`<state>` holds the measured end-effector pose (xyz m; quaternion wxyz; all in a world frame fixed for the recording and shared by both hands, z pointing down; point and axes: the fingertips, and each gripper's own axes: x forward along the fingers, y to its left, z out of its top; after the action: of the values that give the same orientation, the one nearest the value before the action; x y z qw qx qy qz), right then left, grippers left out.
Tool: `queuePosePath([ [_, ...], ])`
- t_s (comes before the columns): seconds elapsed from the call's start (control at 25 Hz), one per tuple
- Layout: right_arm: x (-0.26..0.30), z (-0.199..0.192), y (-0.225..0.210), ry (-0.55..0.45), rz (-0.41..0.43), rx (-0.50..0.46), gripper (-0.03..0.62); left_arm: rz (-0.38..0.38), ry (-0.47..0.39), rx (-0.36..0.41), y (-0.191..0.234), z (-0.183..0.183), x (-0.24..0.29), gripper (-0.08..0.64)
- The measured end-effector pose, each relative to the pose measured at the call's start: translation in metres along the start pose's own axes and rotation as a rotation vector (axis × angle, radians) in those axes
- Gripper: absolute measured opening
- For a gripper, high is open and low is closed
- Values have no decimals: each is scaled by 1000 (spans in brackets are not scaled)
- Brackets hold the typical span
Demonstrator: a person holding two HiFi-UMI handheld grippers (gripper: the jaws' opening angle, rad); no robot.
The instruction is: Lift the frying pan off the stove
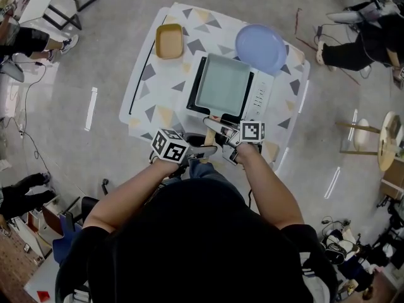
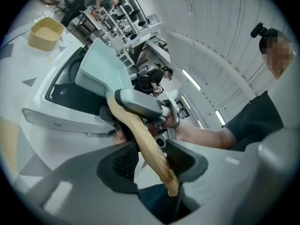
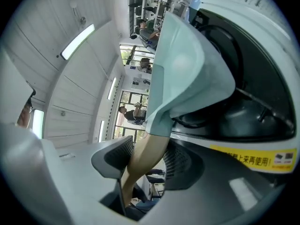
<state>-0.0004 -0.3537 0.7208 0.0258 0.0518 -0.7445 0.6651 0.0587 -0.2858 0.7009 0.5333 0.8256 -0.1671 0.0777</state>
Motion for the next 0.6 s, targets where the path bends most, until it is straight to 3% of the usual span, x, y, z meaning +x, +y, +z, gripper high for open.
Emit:
queuePosePath([
  [0.24, -8, -6, -9, -1, -110, 0, 233, -18, -14, 9, -7, 0, -9, 190],
  [0.36, -3, -7, 7, -20, -39, -11, 233, -23, -6, 31, -14, -2, -11, 189],
  [0.6, -6, -11, 27, -45, -52, -58, 233, -41, -13, 69, -31, -2, -18, 190],
])
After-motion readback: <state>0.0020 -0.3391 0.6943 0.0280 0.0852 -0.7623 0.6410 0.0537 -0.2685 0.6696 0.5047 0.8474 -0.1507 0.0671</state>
